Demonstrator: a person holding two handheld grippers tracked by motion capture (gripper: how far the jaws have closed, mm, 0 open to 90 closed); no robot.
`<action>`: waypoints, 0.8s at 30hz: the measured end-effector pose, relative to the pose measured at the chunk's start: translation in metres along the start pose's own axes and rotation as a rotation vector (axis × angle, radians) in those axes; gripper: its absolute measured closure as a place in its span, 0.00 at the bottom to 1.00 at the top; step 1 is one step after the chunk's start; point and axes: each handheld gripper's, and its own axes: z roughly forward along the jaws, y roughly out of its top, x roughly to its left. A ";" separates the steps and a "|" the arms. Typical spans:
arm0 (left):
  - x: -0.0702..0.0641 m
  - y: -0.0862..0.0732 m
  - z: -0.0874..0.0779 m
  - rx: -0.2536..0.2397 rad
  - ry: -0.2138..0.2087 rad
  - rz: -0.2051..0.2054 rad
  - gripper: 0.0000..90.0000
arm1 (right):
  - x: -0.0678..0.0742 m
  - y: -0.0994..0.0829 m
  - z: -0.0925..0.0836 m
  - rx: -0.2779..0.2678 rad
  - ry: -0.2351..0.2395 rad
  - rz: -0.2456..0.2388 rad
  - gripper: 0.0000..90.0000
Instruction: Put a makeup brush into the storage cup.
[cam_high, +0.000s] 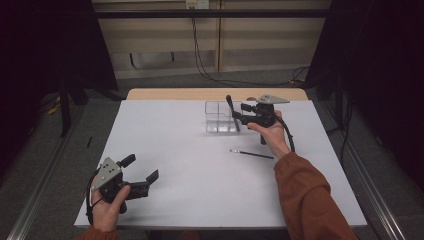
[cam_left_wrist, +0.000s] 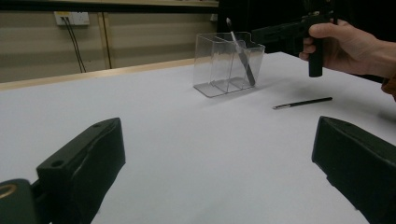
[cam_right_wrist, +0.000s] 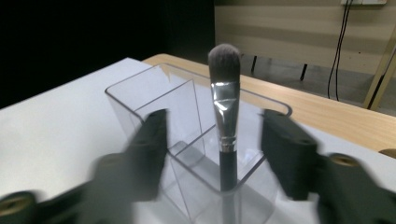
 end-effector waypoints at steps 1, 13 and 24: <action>0.000 0.000 0.000 0.002 -0.001 0.002 0.03 | 0.001 0.000 -0.001 0.003 0.001 -0.004 0.36; 0.000 0.000 0.000 0.003 0.000 0.003 0.03 | 0.005 -0.001 -0.021 -0.009 0.012 0.052 0.01; 0.000 0.001 -0.001 -0.010 0.005 0.012 0.03 | 0.006 -0.013 -0.052 -0.001 0.008 0.043 0.00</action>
